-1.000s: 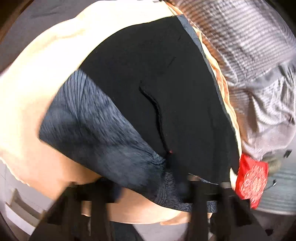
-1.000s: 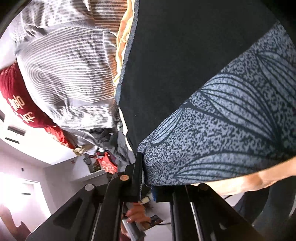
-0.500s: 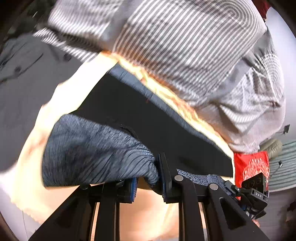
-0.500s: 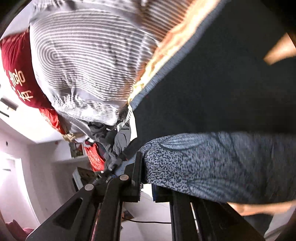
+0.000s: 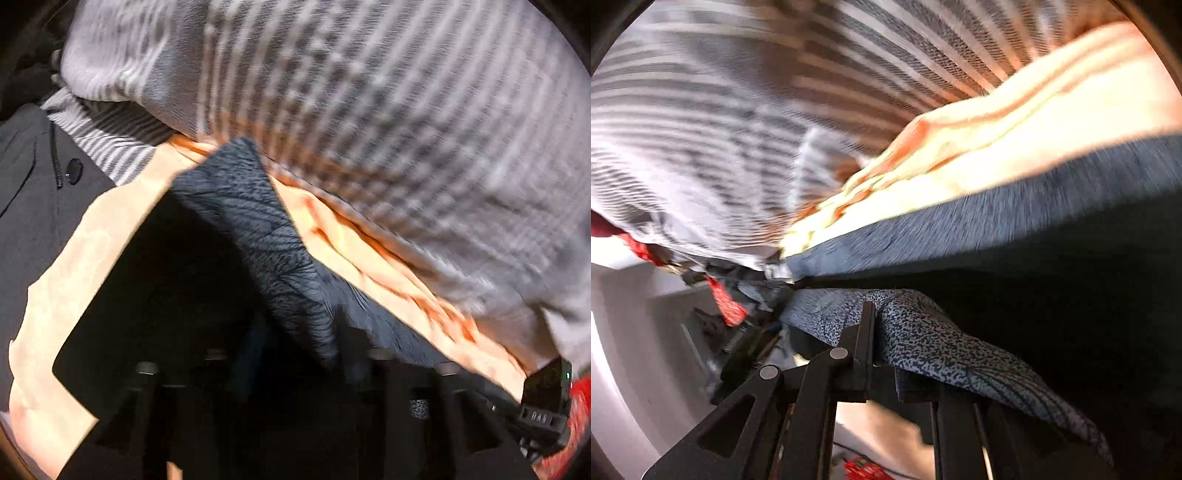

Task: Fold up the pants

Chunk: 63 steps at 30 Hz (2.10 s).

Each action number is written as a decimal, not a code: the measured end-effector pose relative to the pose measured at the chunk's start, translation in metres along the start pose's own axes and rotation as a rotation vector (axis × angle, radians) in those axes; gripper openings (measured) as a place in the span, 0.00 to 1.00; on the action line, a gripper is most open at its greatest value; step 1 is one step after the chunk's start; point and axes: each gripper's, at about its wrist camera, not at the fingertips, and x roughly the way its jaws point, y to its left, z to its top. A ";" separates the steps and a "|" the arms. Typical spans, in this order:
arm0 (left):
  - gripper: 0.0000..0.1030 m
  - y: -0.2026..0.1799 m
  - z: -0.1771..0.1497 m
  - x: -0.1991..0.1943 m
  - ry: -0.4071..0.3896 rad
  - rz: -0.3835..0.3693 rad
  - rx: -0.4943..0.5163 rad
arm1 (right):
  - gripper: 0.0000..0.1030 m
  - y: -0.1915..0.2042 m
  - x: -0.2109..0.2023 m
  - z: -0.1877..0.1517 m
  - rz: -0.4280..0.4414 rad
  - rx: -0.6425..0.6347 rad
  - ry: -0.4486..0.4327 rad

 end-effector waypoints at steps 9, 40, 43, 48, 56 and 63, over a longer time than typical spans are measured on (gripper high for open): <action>0.62 -0.016 -0.003 -0.027 -0.045 0.159 0.097 | 0.21 -0.011 0.008 0.021 -0.018 0.018 0.076; 0.62 -0.166 -0.237 -0.016 0.292 -0.022 0.721 | 0.64 -0.081 -0.206 -0.276 -0.335 0.059 -0.355; 0.62 -0.185 -0.271 -0.022 0.339 -0.074 0.781 | 0.64 -0.115 -0.202 -0.329 -0.370 0.171 -0.356; 0.62 -0.218 -0.301 -0.032 0.386 -0.140 0.857 | 0.64 -0.163 -0.181 -0.387 -0.322 0.322 -0.359; 0.62 -0.223 -0.327 -0.017 0.443 -0.137 0.875 | 0.64 -0.188 -0.152 -0.408 -0.146 0.403 -0.437; 0.62 -0.233 -0.338 -0.013 0.444 -0.149 0.873 | 0.26 -0.192 -0.142 -0.400 -0.024 0.388 -0.489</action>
